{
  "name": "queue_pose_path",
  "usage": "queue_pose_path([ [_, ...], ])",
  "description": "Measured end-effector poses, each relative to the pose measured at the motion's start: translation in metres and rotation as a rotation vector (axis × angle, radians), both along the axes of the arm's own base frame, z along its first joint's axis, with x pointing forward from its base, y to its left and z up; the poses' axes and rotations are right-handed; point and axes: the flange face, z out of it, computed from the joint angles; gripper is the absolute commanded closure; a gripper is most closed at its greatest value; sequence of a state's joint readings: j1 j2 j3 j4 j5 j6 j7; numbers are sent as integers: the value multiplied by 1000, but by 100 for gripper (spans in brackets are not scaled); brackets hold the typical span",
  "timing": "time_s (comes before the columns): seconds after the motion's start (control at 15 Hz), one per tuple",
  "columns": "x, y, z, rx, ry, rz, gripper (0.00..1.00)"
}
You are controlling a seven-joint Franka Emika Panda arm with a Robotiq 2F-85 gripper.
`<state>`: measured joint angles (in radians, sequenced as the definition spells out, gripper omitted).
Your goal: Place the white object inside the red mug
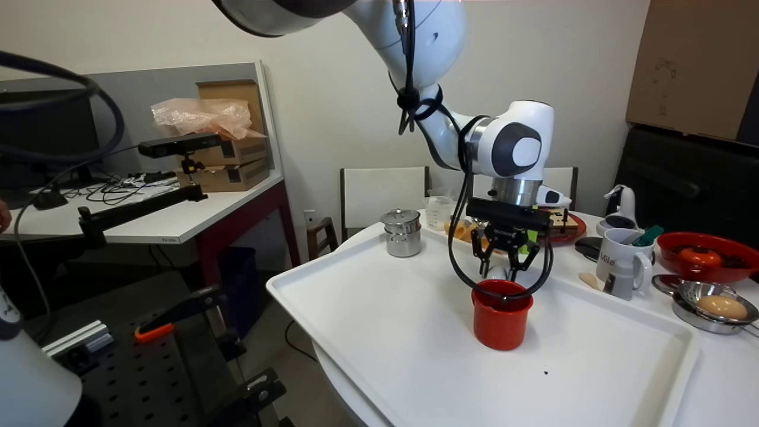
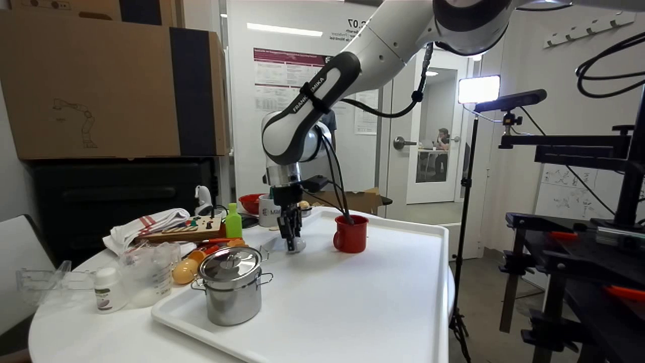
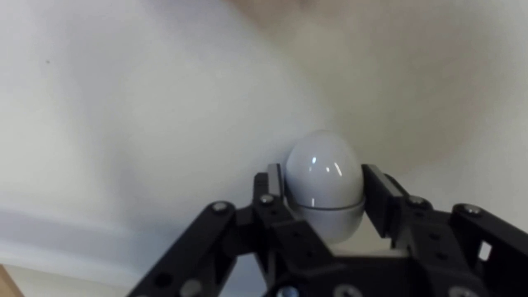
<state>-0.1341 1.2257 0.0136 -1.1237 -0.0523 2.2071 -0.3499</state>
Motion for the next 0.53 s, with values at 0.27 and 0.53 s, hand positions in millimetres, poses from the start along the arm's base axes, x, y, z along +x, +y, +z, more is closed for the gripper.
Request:
queue_pose_path([
  [0.27,3,-3,3,-10,-8,-5,81],
  [0.53,11,-8,20,-23,-37,-28,81],
])
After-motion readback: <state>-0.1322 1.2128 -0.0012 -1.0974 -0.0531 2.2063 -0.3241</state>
